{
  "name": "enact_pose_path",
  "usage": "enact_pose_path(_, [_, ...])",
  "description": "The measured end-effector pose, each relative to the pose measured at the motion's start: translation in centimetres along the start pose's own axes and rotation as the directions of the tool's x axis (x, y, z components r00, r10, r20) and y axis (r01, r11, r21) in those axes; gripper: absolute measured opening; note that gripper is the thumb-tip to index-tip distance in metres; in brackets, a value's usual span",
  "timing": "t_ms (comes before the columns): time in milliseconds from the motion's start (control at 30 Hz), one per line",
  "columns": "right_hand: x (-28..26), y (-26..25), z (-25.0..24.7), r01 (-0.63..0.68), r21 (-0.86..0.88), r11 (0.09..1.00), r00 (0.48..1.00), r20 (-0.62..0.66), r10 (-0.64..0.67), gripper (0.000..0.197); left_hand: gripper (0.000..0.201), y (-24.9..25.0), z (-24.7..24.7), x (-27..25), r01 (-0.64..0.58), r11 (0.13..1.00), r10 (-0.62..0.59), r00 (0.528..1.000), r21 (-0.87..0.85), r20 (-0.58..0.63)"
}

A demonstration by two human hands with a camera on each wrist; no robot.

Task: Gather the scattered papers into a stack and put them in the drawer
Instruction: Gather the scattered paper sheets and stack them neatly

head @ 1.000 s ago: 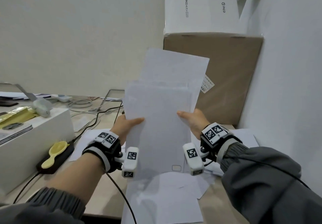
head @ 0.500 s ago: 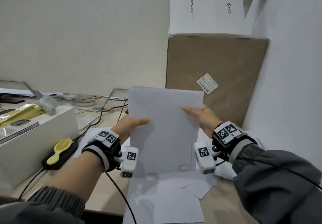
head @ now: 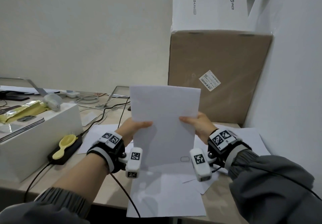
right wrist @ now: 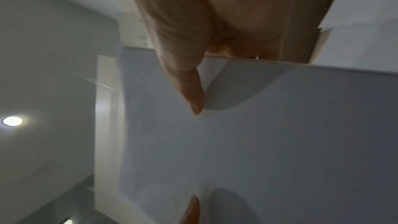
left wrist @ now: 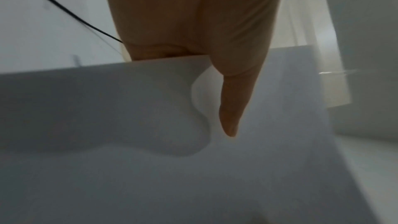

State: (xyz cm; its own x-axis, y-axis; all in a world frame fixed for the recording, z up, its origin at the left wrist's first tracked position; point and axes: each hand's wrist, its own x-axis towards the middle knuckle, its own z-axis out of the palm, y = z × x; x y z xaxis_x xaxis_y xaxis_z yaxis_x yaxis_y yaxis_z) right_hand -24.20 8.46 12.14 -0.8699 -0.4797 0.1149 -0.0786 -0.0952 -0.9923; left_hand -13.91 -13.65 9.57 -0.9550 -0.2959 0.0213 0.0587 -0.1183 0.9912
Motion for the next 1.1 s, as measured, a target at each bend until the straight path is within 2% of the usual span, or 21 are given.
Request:
enact_pose_path(133, [-1.0, 4.5, 0.1, -0.119, -0.118, 0.986, 0.992, 0.033, 0.124, 0.037, 0.059, -3.9, 0.3, -0.9, 0.132, 0.991, -0.131, 0.990, 0.016, -0.043])
enact_pose_path(200, [-1.3, 5.3, 0.1, -0.115, -0.150, 0.982, 0.992, 0.028, 0.120, 0.039, 0.058, -4.2, 0.5, -0.7, 0.128, 0.991, -0.120, 0.983, 0.048, -0.136])
enact_pose_path(267, [-1.8, 5.2, -0.4, -0.107, -0.195, 0.975, 0.992, 0.047, 0.118, 0.037, 0.048, -3.7, 0.7, -0.3, 0.113, 0.992, -0.099, 0.972, 0.053, -0.212])
enact_pose_path(367, [-2.7, 4.9, -2.0, -0.131, -0.283, 0.950, 0.987, 0.048, 0.150, 0.031, 0.040, -2.6, 1.3, 0.1, 0.115, 0.993, -0.120, 0.968, -0.038, -0.219])
enact_pose_path(500, [-4.6, 5.7, -4.3, -0.224, -0.361, 0.906, 0.975, -0.084, 0.207, 0.012, 0.041, -2.8, 3.0, 0.0, 0.124, 0.984, -0.146, 0.973, -0.131, -0.177])
enact_pose_path(600, [-5.9, 6.2, -6.6, -0.259, -0.376, 0.890, 0.959, -0.213, 0.188, 0.010, 0.036, -4.5, 4.4, -0.2, 0.170, 0.980, -0.185, 0.972, -0.109, -0.148])
enact_pose_path(700, [-6.6, 6.2, -10.5, -0.306, -0.461, 0.833, 0.916, -0.380, 0.126, 0.016, 0.018, -6.4, 4.8, -0.6, 0.260, 0.965, -0.259, 0.949, -0.020, -0.179])
enact_pose_path(767, [-7.2, 5.9, -13.5, -0.379, -0.469, 0.798, 0.874, -0.466, 0.142, 0.013, 0.009, -7.5, 4.4, -0.7, 0.310, 0.951, -0.299, 0.923, 0.008, -0.241])
enact_pose_path(900, [-8.4, 5.7, -17.7, -0.551, -0.444, 0.707, 0.768, -0.601, 0.222, 0.009, 0.017, -9.1, 3.4, -1.2, 0.365, 0.931, -0.330, 0.868, 0.026, -0.371])
enact_pose_path(933, [-8.6, 6.1, -18.3, -0.591, -0.448, 0.671, 0.740, -0.632, 0.230, 0.013, 0.018, -9.5, 3.1, -1.3, 0.373, 0.927, -0.327, 0.859, 0.044, -0.394])
enact_pose_path(1000, [-8.5, 7.3, -19.1, -0.631, -0.506, 0.588, 0.737, -0.627, 0.251, 0.021, 0.019, -10.2, 2.5, -1.4, 0.385, 0.919, -0.318, 0.850, 0.082, -0.420])
enact_pose_path(1033, [-8.2, 8.1, -19.6, -0.653, -0.541, 0.530, 0.735, -0.621, 0.273, 0.019, 0.017, -10.5, 2.2, -1.5, 0.387, 0.917, -0.313, 0.849, 0.098, -0.427])
enact_pose_path(1100, [-8.3, 7.9, -19.3, -0.681, -0.541, 0.493, 0.709, -0.657, 0.257, 0.013, 0.013, -10.7, 1.5, -1.7, 0.373, 0.914, -0.270, 0.851, 0.159, -0.450])
